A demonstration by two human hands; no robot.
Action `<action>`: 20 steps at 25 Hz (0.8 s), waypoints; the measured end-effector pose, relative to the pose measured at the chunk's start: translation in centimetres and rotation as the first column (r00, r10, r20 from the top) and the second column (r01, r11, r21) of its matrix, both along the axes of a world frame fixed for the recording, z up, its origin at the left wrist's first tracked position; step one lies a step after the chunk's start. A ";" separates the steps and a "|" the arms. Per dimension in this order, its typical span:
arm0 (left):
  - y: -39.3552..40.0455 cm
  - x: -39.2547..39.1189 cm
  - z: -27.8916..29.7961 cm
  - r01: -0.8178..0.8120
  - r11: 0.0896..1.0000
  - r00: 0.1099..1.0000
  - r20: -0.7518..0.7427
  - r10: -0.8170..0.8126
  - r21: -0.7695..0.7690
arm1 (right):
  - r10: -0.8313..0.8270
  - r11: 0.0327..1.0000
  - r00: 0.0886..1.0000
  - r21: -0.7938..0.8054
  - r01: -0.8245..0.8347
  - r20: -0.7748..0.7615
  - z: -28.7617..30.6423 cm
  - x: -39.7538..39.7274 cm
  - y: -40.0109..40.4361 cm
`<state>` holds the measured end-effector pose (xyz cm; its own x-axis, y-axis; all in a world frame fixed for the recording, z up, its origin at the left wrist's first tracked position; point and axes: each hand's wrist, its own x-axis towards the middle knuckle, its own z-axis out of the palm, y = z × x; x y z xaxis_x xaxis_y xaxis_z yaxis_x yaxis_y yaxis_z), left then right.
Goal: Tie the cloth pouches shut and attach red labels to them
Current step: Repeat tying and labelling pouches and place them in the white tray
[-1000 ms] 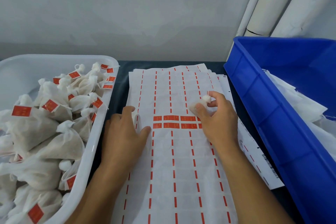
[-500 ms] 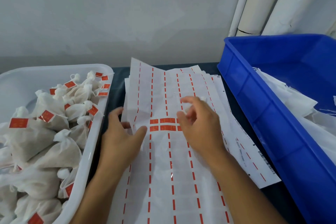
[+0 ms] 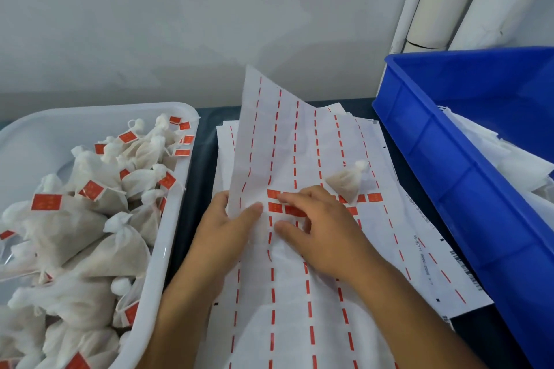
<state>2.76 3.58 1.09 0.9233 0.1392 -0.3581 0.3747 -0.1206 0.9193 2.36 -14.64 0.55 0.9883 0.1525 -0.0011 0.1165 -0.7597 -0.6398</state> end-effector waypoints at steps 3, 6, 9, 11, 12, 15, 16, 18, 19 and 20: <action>0.0 -0.2 -0.1 0.024 0.999 0.999 -0.040 -0.026 -0.027 | 0.026 1.000 1.000 -0.013 -0.026 -0.010 0.6 -0.1 -0.4; -0.1 -0.7 0.0 0.024 0.996 0.999 -0.042 -0.027 -0.080 | 0.006 1.000 0.999 0.026 -0.007 0.042 1.0 -0.5 -0.2; -0.3 -1.0 0.1 0.050 0.994 0.998 -0.038 -0.054 -0.094 | -0.048 0.995 0.991 0.094 0.036 0.129 1.3 -0.9 0.3; -0.4 -1.1 0.3 0.065 0.992 0.998 -0.017 -0.067 -0.111 | -0.068 0.993 0.988 0.109 0.053 0.140 1.4 -1.0 0.6; -0.4 -1.2 0.4 0.072 0.990 0.997 -0.002 -0.073 -0.118 | -0.070 0.992 0.988 0.112 0.055 0.139 1.4 -1.0 0.7; -0.4 -1.4 0.7 0.064 0.989 0.997 0.038 -0.060 -0.132 | -0.087 0.989 0.986 0.131 0.068 0.141 1.5 -1.2 1.0; -0.5 -1.4 0.8 0.051 0.989 0.998 0.040 -0.045 -0.141 | -0.090 0.989 0.986 0.130 0.071 0.143 1.5 -1.2 1.0; -0.6 -1.5 0.8 0.037 0.987 0.998 0.052 -0.029 -0.153 | -0.081 0.990 0.987 0.127 0.064 0.138 1.7 -1.3 1.0; -0.6 -1.5 0.7 0.046 0.989 0.997 0.075 -0.036 -0.144 | -0.076 0.989 0.988 0.135 0.058 0.134 1.8 -1.3 1.0; -0.7 -1.5 0.7 0.064 0.991 0.992 0.112 -0.050 -0.119 | -0.075 0.987 0.989 0.148 0.055 0.130 1.9 -1.3 1.0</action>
